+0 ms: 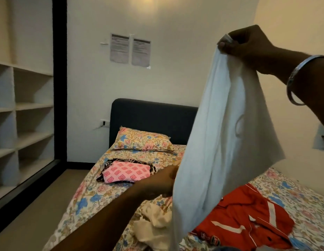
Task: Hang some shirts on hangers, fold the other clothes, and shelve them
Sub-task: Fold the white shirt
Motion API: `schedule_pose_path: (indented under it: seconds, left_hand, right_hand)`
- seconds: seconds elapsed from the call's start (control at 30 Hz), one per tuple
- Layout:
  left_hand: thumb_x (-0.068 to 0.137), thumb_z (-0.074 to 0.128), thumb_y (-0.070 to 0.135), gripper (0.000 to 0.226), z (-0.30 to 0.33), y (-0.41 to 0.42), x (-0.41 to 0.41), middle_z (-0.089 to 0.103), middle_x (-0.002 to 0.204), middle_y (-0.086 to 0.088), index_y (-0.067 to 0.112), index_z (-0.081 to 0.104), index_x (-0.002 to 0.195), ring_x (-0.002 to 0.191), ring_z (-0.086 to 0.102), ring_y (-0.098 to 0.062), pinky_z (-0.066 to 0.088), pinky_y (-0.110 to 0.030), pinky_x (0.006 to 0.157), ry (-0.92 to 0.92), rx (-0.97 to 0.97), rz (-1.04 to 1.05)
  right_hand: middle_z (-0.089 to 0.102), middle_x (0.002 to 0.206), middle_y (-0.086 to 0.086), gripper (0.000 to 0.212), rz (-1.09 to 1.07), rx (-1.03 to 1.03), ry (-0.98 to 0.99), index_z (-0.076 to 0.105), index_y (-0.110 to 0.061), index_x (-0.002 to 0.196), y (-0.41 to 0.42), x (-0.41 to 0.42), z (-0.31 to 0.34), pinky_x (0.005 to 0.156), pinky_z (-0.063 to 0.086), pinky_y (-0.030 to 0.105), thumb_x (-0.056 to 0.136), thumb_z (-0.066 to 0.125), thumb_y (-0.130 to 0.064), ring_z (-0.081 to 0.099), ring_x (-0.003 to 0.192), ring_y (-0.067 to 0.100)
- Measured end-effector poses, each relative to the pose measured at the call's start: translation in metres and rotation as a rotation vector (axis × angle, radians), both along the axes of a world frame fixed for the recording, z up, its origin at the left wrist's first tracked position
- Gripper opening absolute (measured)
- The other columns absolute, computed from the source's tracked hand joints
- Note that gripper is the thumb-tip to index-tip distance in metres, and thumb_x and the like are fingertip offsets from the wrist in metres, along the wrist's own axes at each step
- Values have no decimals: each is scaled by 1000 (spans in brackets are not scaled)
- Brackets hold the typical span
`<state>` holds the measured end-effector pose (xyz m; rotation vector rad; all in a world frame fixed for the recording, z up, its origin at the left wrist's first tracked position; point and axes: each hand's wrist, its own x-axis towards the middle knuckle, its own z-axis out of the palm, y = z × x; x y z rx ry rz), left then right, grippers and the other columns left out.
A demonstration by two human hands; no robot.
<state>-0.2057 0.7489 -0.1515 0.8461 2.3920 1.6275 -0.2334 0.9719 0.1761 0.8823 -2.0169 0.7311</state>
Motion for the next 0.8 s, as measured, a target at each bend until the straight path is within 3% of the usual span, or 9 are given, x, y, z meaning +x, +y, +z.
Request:
schedule_pose_path:
  seconds: [0.07, 0.13, 0.3, 0.37, 0.43, 0.5, 0.6, 0.73, 0.8]
  left_hand:
    - [98, 63, 9, 28, 5, -1, -10, 73, 85, 8, 26, 72, 118, 67, 63, -14, 54, -25, 59, 40, -20, 121]
    - [97, 66, 11, 23, 5, -9, -19, 76, 98, 8, 23, 75, 114, 91, 72, -17, 62, -33, 82, 87, 11, 210]
    - [91, 75, 18, 48, -3, 13, -5, 51, 140, 8, 30, 53, 133, 122, 54, -3, 53, -22, 97, 194, 187, 121]
    - [98, 65, 28, 26, -3, 35, 10, 60, 130, 5, 22, 60, 123, 122, 58, -9, 51, -36, 105, 260, 459, 215]
    - [103, 52, 35, 28, -10, 52, 32, 66, 116, 4, 12, 64, 112, 115, 61, -12, 50, -33, 102, 350, 678, 382]
    - [97, 59, 46, 35, -38, 71, 59, 61, 119, 9, 14, 67, 110, 116, 58, -7, 49, -24, 99, 455, 554, 348]
    - [83, 75, 51, 48, -94, 95, 77, 54, 125, 22, 38, 58, 126, 116, 53, 2, 45, -25, 100, 573, 91, 301]
    - [88, 66, 35, 38, -126, 95, 72, 63, 107, 20, 52, 49, 118, 94, 61, 4, 50, -36, 95, 497, 75, 337]
    - [89, 67, 38, 33, -135, 86, 70, 67, 99, 18, 47, 57, 120, 94, 60, 4, 48, -30, 94, 484, 58, 310]
  right_hand:
    - [65, 104, 7, 33, -17, 5, -9, 71, -3, 115, 6, -1, 0, 72, 45, 7, 94, 70, -28, 57, 78, -8]
    - [64, 105, 7, 31, -29, 3, -8, 70, -6, 116, 11, -2, 0, 72, 45, 4, 94, 70, -28, 58, 74, -13]
    - [66, 102, 2, 25, -8, -9, -92, 72, -20, 109, 13, 0, -5, 80, 51, 13, 91, 72, -37, 62, 86, -1]
    - [66, 96, -7, 17, -15, -12, -114, 72, -26, 101, 13, 0, -6, 79, 53, 16, 91, 71, -40, 62, 84, -2]
    - [65, 93, -11, 27, -23, -26, -110, 72, -18, 110, 16, -2, -11, 77, 53, 12, 92, 71, -39, 62, 81, -6]
    - [65, 90, -14, 37, -29, -22, -102, 69, -12, 118, 19, -3, -16, 74, 52, 11, 92, 71, -38, 62, 78, -7]
    - [65, 84, -18, 35, -37, -27, -113, 69, -15, 116, 18, -5, -22, 69, 51, 10, 92, 71, -40, 61, 74, -8]
    - [67, 84, -19, 20, -23, -63, -124, 73, -31, 101, 19, -2, -26, 72, 53, 12, 88, 73, -47, 64, 77, -6]
    - [66, 86, -20, 17, -19, -51, -114, 72, -32, 101, 20, -2, -26, 73, 53, 11, 90, 72, -45, 63, 78, -9]
